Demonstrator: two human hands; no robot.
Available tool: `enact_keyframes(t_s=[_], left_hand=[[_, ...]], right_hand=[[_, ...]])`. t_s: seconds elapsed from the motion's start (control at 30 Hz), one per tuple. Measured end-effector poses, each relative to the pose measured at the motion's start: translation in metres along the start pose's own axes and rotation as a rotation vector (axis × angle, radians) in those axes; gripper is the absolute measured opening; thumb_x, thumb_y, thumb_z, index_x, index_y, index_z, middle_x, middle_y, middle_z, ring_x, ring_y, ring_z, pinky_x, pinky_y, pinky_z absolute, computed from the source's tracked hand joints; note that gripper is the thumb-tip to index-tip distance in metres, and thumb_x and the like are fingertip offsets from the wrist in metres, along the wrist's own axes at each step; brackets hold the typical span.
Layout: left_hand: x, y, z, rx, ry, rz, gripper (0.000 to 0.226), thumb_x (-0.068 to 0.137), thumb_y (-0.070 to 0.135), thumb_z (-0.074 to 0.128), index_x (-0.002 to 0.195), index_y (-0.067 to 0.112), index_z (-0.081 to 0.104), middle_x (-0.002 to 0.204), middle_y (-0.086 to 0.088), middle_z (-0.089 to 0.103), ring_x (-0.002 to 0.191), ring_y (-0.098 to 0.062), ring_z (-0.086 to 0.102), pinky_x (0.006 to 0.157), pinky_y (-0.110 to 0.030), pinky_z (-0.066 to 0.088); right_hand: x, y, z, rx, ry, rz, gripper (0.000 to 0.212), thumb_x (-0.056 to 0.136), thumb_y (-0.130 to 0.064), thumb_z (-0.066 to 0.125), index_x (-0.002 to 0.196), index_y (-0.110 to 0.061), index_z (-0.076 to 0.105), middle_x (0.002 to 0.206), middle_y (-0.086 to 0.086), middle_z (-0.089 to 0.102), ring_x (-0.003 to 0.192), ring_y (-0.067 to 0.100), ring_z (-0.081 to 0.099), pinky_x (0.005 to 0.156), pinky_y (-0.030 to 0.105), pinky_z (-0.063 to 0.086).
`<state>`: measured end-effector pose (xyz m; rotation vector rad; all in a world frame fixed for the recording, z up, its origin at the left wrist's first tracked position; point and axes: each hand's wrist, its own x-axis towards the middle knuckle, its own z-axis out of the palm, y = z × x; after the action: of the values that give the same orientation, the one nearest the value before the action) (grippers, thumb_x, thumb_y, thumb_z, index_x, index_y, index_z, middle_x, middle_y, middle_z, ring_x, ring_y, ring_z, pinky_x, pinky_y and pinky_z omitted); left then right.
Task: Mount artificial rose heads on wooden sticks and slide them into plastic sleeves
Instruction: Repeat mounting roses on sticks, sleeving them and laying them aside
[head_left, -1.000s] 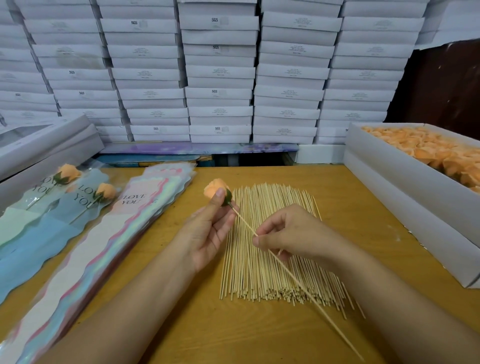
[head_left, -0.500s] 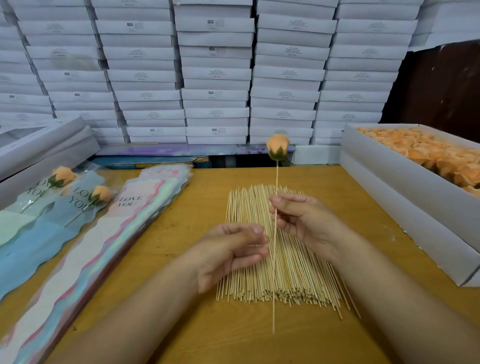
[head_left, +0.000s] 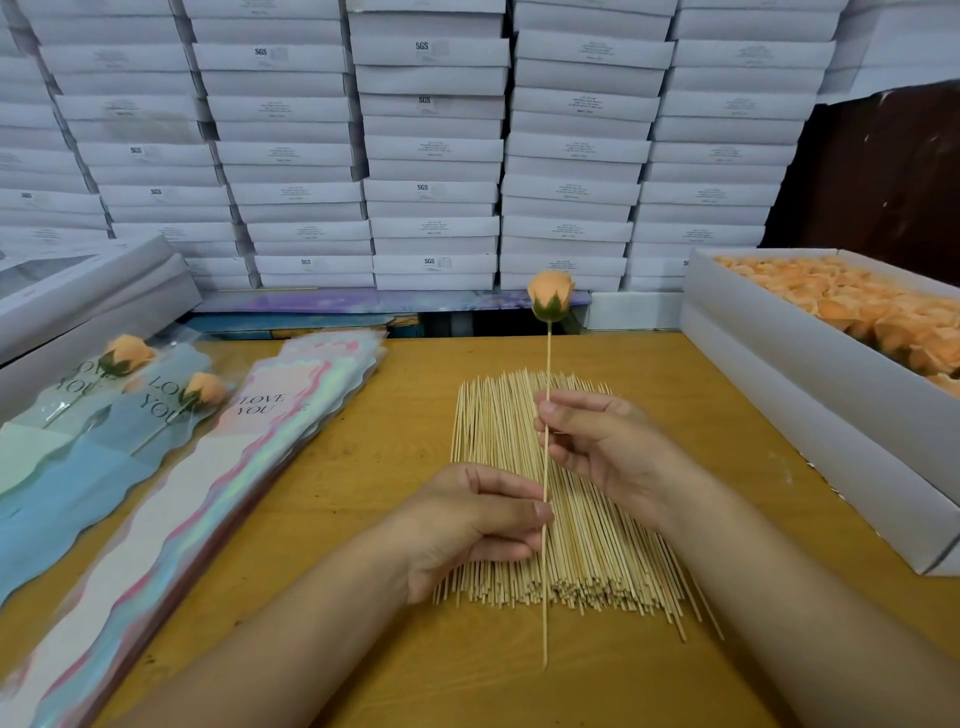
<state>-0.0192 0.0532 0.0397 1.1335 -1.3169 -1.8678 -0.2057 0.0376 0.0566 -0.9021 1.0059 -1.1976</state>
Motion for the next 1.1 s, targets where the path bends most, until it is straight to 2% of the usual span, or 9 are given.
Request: enact_keyframes(t_s=[0.13,0.37,0.53,0.6,0.67,0.73,0.8,0.93,1.1], left_hand=[[0.0,0.001,-0.001,-0.017,0.039,0.02,0.024,0.078,0.0,0.08,0.1,0.004,0.073,0.087,-0.011,0.077,0.068,-0.014,0.073,0.06,-0.022,0.06],[-0.001,0.001,0.001,-0.011,0.051,0.034,0.022,0.08,-0.001,0.078,0.1,0.005,0.072,0.085,-0.01,0.077,0.067,-0.014,0.072,0.061,-0.022,0.06],[-0.001,0.009,-0.009,0.059,0.058,0.036,0.015,0.09,0.008,0.072,0.105,0.009,0.073,0.096,-0.011,0.078,0.076,-0.016,0.074,0.062,-0.021,0.059],[0.001,0.022,-0.025,0.077,0.143,0.067,0.016,0.092,0.009,0.068,0.108,0.01,0.072,0.097,-0.008,0.078,0.075,-0.015,0.075,0.06,-0.021,0.058],[0.002,0.037,-0.048,0.188,0.336,0.139,0.014,0.092,0.009,0.069,0.106,0.012,0.073,0.091,-0.004,0.079,0.071,-0.011,0.072,0.058,-0.021,0.056],[0.0,0.051,-0.081,0.48,0.642,0.233,0.009,0.091,0.013,0.07,0.095,0.02,0.075,0.088,0.002,0.076,0.072,-0.006,0.065,0.062,-0.02,0.05],[-0.004,0.062,-0.12,0.742,0.856,0.291,0.009,0.091,0.018,0.069,0.088,0.025,0.074,0.091,0.005,0.071,0.08,-0.006,0.06,0.067,-0.023,0.044],[-0.012,0.064,-0.186,0.958,0.989,0.195,0.012,0.091,0.018,0.07,0.095,0.008,0.077,0.08,-0.004,0.067,0.071,-0.017,0.058,0.06,-0.03,0.043],[-0.013,0.045,-0.23,0.943,1.041,0.002,0.036,0.088,0.03,0.077,0.095,-0.005,0.075,0.083,-0.018,0.064,0.075,-0.032,0.055,0.07,-0.037,0.042]], right_hand=[[-0.004,0.002,0.0,-0.06,-0.06,0.016,0.045,0.065,-0.007,0.08,0.109,-0.012,0.075,0.09,0.007,0.076,0.075,0.014,0.071,0.065,0.023,0.058],[-0.004,0.003,0.0,-0.046,-0.055,0.01,0.032,0.078,0.003,0.074,0.107,-0.01,0.074,0.085,0.007,0.075,0.072,0.014,0.07,0.061,0.023,0.058],[-0.002,0.002,-0.003,-0.023,-0.045,0.005,0.036,0.075,0.003,0.075,0.109,-0.008,0.074,0.082,0.007,0.074,0.068,0.013,0.068,0.06,0.023,0.058],[-0.002,0.001,-0.007,-0.015,-0.038,0.011,0.039,0.072,0.002,0.076,0.109,-0.008,0.074,0.081,0.006,0.073,0.068,0.013,0.068,0.061,0.024,0.058],[-0.001,0.0,-0.012,-0.004,-0.03,0.021,0.04,0.071,0.001,0.076,0.11,-0.007,0.074,0.081,0.006,0.073,0.068,0.014,0.068,0.061,0.024,0.058],[-0.001,-0.001,-0.017,0.009,-0.027,0.029,0.04,0.071,0.002,0.075,0.11,-0.007,0.074,0.082,0.007,0.073,0.069,0.014,0.068,0.061,0.024,0.058],[-0.001,-0.002,-0.02,0.018,-0.031,0.031,0.042,0.068,0.001,0.076,0.11,-0.006,0.074,0.082,0.008,0.073,0.068,0.015,0.068,0.06,0.024,0.058],[0.001,-0.004,-0.022,0.027,-0.037,0.035,0.044,0.065,0.0,0.076,0.109,-0.006,0.074,0.081,0.008,0.073,0.066,0.014,0.069,0.058,0.023,0.058],[0.0,-0.005,-0.023,0.035,-0.044,0.036,0.046,0.065,0.0,0.076,0.111,-0.007,0.073,0.082,0.008,0.073,0.067,0.014,0.069,0.059,0.023,0.058]])
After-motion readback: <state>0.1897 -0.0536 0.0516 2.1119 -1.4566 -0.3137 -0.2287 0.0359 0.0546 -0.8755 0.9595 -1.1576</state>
